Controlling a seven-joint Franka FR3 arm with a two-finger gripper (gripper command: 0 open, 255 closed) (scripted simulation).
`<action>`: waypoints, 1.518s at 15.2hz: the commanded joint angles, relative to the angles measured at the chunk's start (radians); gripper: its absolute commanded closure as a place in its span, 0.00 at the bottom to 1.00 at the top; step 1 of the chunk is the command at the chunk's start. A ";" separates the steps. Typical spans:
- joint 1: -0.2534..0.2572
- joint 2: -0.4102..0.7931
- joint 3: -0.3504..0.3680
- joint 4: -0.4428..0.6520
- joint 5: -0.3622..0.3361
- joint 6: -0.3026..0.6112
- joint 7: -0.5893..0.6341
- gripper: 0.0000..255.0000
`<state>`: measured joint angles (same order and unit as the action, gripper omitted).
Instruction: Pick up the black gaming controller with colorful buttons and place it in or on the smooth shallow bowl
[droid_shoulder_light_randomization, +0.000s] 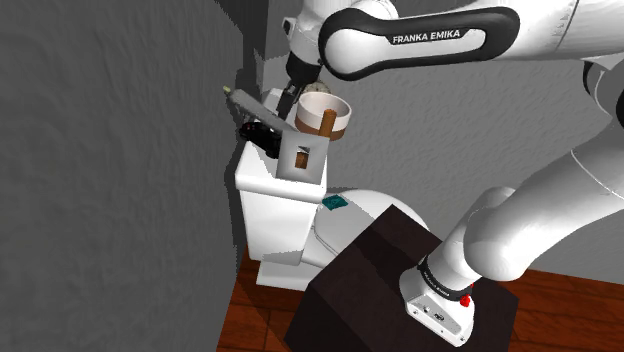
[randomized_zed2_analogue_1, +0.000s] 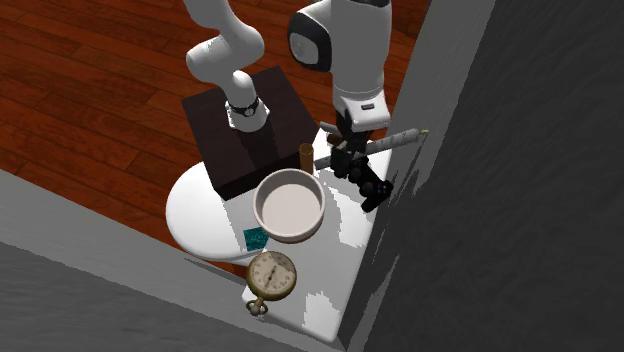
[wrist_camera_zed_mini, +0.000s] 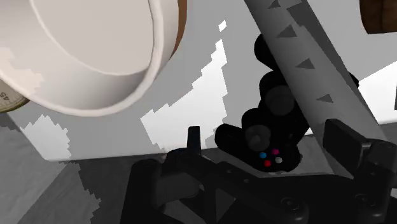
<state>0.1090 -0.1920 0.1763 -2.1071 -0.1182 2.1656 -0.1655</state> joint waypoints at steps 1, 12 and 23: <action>0.017 0.060 0.023 0.022 -0.006 0.042 0.008 0.00; 0.090 0.212 -0.023 0.059 -0.084 0.171 0.043 0.00; 0.086 0.212 -0.019 0.059 -0.085 0.171 0.044 1.00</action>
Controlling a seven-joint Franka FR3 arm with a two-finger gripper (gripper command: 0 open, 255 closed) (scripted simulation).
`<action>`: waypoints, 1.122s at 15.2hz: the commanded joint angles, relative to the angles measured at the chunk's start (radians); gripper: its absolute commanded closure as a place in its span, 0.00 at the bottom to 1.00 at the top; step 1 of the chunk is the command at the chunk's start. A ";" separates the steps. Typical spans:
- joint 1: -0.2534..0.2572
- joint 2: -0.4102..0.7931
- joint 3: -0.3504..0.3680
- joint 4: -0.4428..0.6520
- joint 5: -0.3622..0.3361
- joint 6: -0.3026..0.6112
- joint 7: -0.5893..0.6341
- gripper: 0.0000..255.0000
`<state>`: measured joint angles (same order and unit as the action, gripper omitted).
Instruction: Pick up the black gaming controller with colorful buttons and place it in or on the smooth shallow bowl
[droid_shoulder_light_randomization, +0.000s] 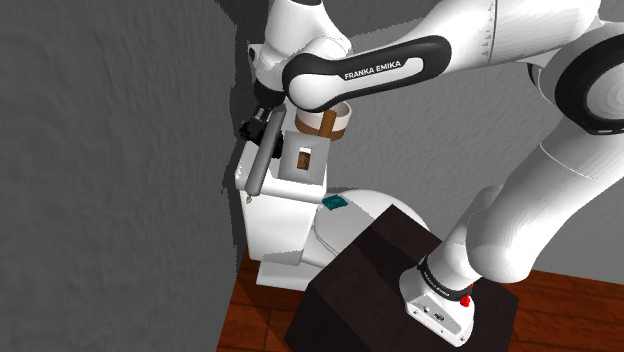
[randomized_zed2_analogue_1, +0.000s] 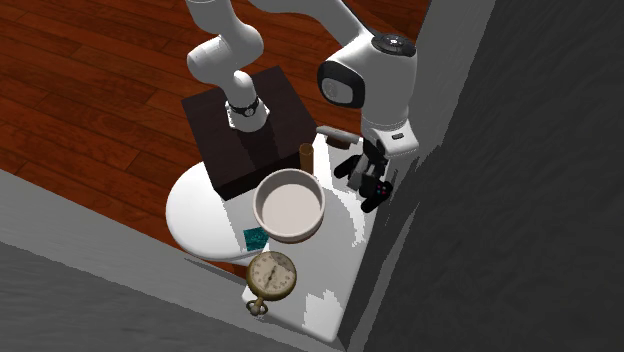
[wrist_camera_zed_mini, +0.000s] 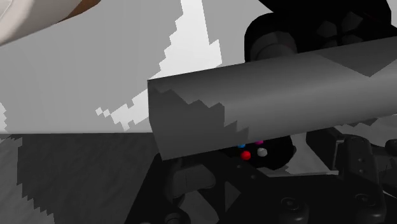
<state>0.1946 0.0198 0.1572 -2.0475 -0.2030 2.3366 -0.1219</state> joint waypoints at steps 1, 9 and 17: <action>0.000 0.000 0.000 0.000 0.000 0.000 0.000 1.00; 0.000 -0.013 0.001 0.025 0.009 -0.038 -0.010 1.00; 0.001 -0.039 0.002 0.103 0.029 -0.140 -0.034 1.00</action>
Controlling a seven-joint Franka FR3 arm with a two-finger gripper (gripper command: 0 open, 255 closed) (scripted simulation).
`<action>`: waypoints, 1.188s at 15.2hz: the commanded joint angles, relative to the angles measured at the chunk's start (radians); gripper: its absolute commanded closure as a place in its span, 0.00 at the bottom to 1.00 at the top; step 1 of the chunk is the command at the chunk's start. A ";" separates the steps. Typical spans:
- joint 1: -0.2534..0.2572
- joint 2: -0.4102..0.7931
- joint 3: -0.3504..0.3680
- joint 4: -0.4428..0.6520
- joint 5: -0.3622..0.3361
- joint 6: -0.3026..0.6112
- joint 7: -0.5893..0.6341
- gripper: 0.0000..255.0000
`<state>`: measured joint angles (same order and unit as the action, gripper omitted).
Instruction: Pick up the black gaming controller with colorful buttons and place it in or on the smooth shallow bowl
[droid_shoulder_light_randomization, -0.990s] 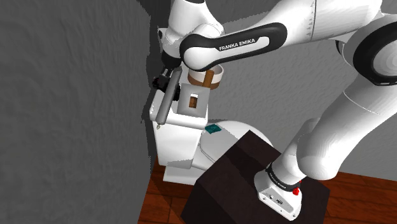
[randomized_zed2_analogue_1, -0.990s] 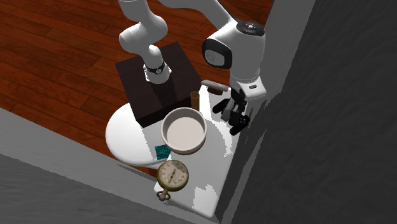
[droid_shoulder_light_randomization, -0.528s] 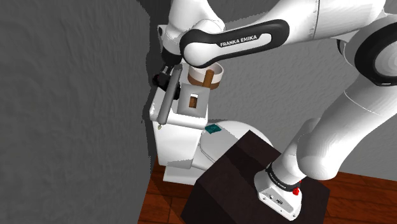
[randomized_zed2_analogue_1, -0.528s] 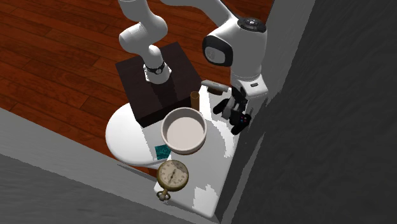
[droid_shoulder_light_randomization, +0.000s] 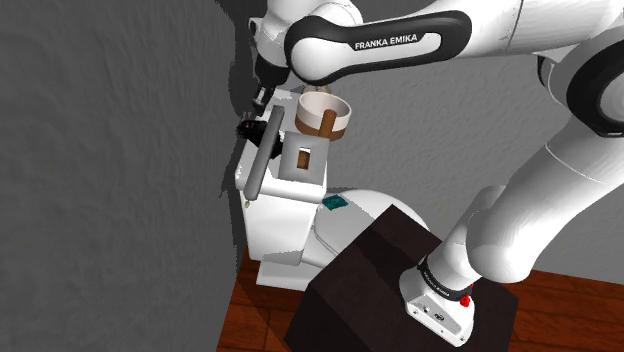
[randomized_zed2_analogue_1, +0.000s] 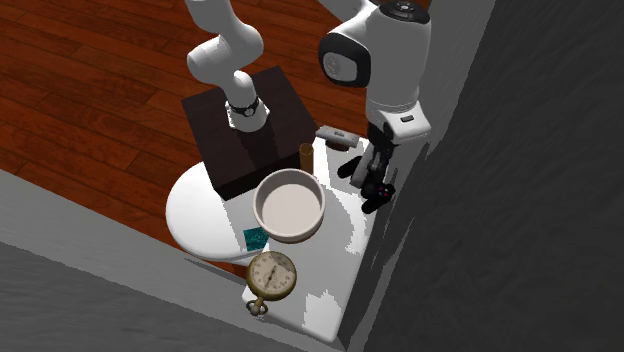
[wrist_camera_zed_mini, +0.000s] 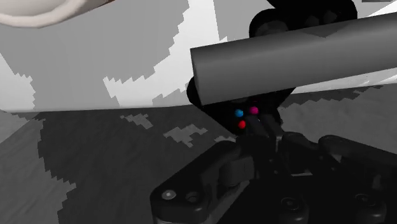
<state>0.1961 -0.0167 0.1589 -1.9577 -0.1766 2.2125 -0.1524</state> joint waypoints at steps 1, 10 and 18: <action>0.000 -0.004 0.000 0.024 0.004 -0.028 -0.006 1.00; -0.012 -0.126 -0.187 -0.192 0.502 -0.094 -1.099 0.00; -0.008 -0.074 -0.223 -0.221 0.574 -0.106 -1.327 0.00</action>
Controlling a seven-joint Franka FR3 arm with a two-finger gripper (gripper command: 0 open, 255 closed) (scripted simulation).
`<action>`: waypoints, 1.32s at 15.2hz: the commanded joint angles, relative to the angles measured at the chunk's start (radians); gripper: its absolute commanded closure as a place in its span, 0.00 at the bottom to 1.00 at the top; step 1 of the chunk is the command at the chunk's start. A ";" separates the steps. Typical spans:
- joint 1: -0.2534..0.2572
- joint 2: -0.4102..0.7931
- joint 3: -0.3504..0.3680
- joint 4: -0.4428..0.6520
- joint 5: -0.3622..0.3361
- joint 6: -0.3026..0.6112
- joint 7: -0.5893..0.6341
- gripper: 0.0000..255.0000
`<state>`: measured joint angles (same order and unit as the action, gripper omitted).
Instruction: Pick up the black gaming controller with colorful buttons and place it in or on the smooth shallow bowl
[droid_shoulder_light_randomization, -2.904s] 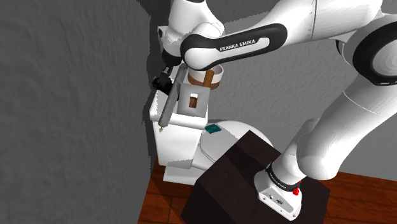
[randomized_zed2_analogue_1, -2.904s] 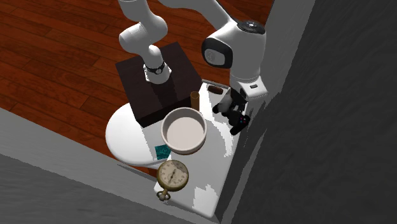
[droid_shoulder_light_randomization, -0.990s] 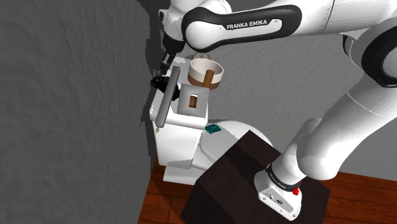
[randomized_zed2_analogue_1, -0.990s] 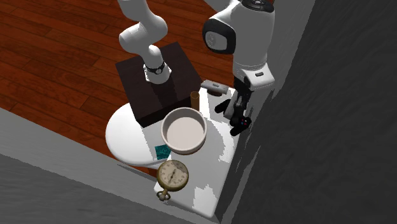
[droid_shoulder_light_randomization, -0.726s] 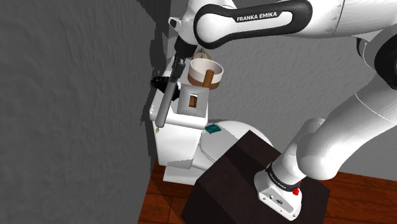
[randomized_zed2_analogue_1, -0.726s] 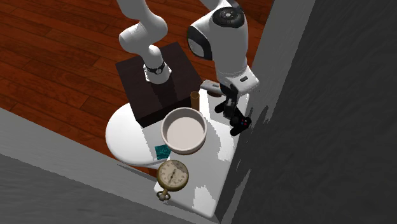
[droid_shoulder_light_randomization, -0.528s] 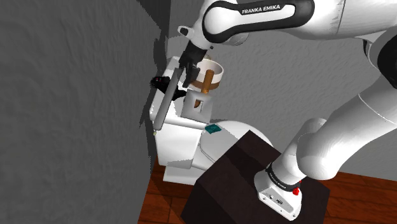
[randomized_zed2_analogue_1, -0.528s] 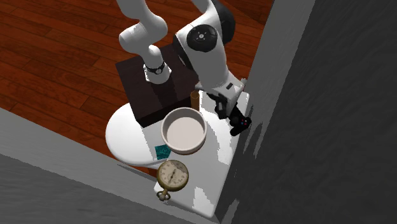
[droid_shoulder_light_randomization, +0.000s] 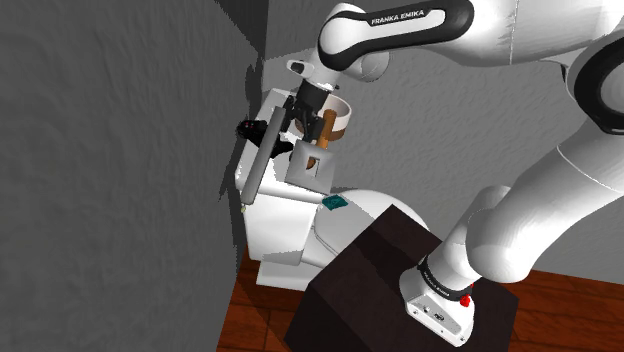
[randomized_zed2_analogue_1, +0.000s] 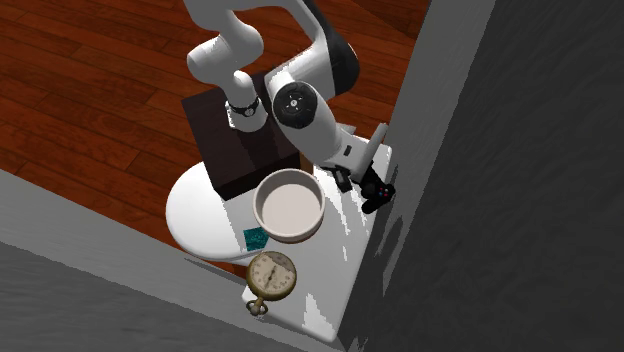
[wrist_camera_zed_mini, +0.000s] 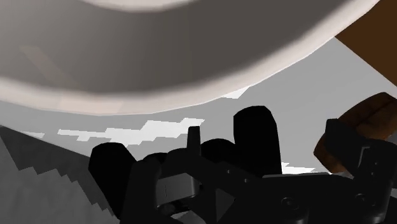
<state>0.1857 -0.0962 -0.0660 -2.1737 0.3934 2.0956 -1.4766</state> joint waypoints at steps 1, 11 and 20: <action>0.005 0.011 0.004 -0.012 0.007 0.024 -0.005 0.00; 0.006 0.014 0.006 -0.016 0.010 0.031 -0.006 1.00; 0.005 0.009 0.005 -0.008 0.006 0.019 0.000 1.00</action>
<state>0.1909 -0.0854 -0.0610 -2.1845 0.4016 2.1213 -1.4810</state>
